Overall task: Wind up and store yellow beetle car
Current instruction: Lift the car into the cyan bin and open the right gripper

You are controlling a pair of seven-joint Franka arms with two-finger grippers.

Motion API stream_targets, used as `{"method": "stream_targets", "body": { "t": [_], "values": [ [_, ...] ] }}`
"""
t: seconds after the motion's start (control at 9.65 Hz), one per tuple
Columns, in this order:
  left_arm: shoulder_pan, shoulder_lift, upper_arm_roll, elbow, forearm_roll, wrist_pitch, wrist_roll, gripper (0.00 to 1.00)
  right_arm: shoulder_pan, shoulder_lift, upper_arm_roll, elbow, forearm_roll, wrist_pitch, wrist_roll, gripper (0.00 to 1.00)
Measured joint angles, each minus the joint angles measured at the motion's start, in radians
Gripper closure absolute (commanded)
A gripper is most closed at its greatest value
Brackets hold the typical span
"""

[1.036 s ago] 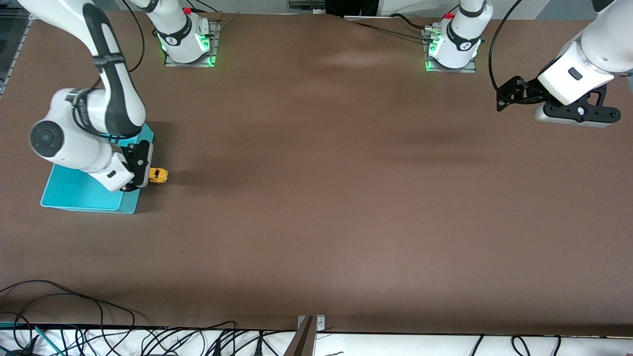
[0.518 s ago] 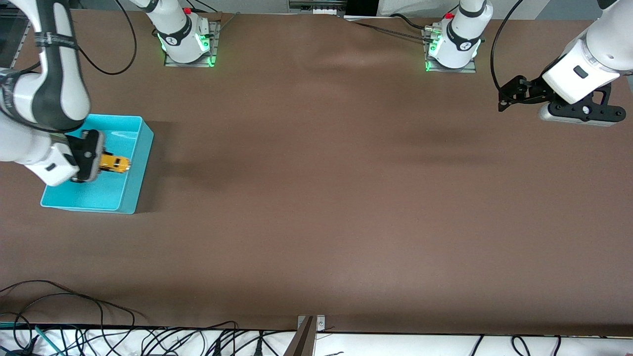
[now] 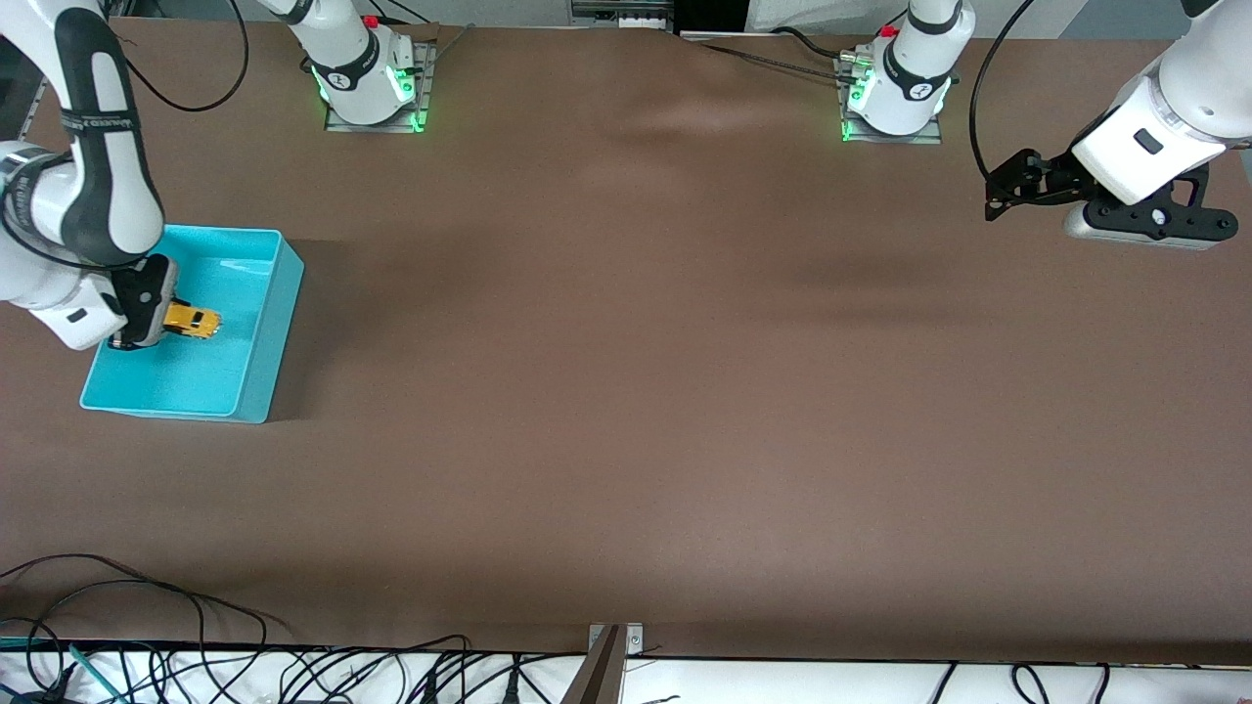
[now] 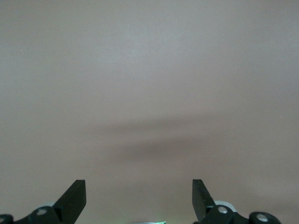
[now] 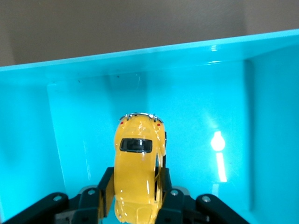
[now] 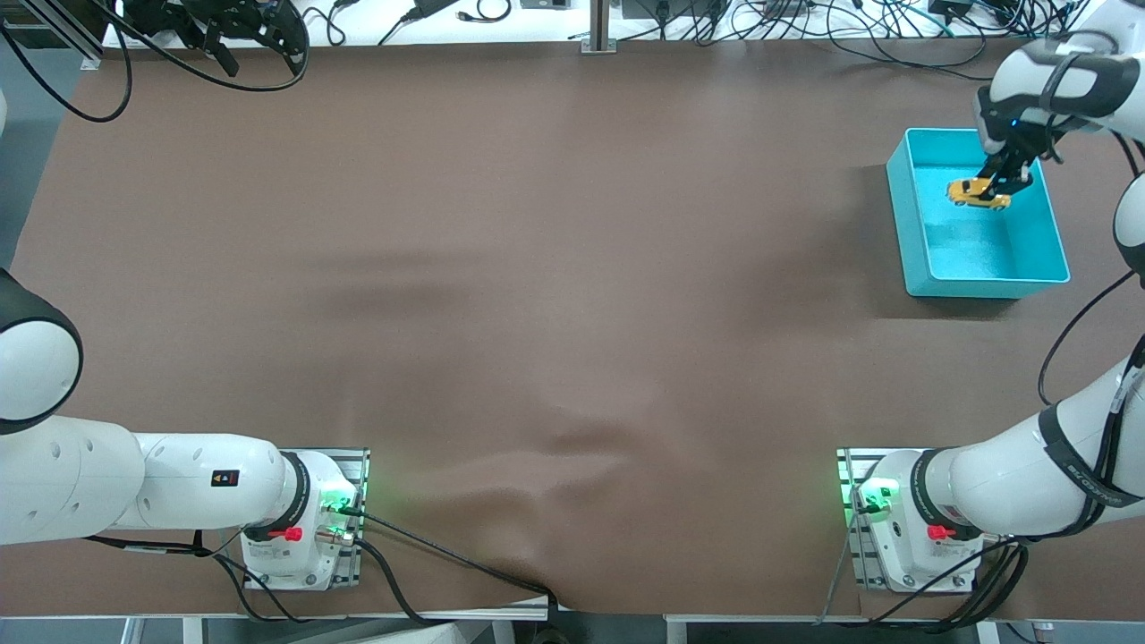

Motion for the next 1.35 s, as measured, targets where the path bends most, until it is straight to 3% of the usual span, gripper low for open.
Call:
{"method": "stream_targets", "body": {
  "t": [0.31, 0.83, 0.93, 1.35],
  "values": [
    [0.0, 0.0, 0.0, 0.0, 0.0, 0.0, 0.0, 0.0, -0.002, 0.014, 0.0, -0.061, 0.0, 0.079, -0.023, 1.0],
    [0.0, 0.0, 0.0, 0.0, 0.0, 0.001, 0.0, 0.0, -0.031, 0.059, -0.003, -0.073, 0.052, 0.092, -0.064, 0.97],
    [0.0, 0.0, 0.0, 0.001, 0.0, 0.001, 0.0, 0.0, -0.031, 0.065, -0.003, -0.073, 0.058, 0.093, -0.068, 0.38],
    [0.0, 0.0, 0.0, 0.025, 0.0, 0.001, 0.0, 0.0, -0.031, 0.068, -0.003, -0.073, 0.087, 0.093, -0.071, 0.19]
  ]
}}
